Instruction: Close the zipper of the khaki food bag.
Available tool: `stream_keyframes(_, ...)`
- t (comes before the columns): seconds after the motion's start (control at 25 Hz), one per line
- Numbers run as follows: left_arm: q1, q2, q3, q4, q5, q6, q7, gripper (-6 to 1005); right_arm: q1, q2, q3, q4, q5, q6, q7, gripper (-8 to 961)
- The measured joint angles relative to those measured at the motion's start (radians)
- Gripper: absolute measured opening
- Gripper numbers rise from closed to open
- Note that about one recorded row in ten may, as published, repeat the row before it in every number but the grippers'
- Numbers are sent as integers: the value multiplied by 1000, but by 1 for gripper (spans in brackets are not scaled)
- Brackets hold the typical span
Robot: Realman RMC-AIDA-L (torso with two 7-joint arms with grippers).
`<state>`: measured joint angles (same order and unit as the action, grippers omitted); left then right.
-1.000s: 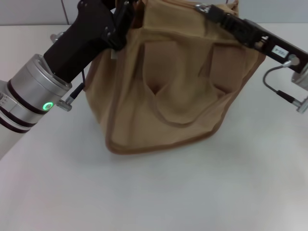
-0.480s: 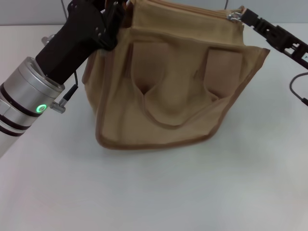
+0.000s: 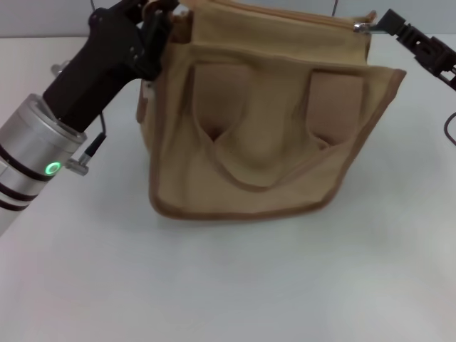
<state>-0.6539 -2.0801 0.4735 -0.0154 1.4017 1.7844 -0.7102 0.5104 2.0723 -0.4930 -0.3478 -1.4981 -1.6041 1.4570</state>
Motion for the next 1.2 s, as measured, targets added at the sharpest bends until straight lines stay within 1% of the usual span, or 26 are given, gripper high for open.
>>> stream_keyframes(0.04, 13, 0, -11, 0, -1, 0, 0, 169, -5, 1, 15, 0, 4, 5, -27, 89)
stream_keyframes(0.2, 30, 0, -17, 0, -1, -1, 0, 172, -12, 3, 30, 4, 10, -1, -74, 97)
stream_keyframes(0.48, 64, 1, -42, 0, -2, -15, 0, 176, -21, 7, 36, 37, 46, -3, -163, 110)
stream_keyframes(0.68, 78, 3, -50, 0, -2, -61, -5, 179, -22, 8, 28, 49, 48, 1, -175, 340)
stream_keyframes(0.8, 102, 5, -85, 14, -2, -52, -10, 181, -31, 8, 28, 50, 48, -10, -174, 562)
stream_keyframes(0.84, 113, 6, -107, 27, -2, -38, -22, 182, -36, 8, 30, 50, 48, -16, -174, 565)
stream_keyframes(0.92, 140, 7, -138, 61, -2, -10, -53, 387, -44, 8, 34, 50, 48, -25, -173, 570)
stream_keyframes(1.04, 185, 8, -177, 110, -2, 10, -74, 451, -55, 8, 36, 48, 49, -31, -173, 579)
stream_keyframes(1.2, 262, 10, -233, 151, -2, 5, -70, 537, -66, 7, 35, 46, 49, -33, -183, 590)
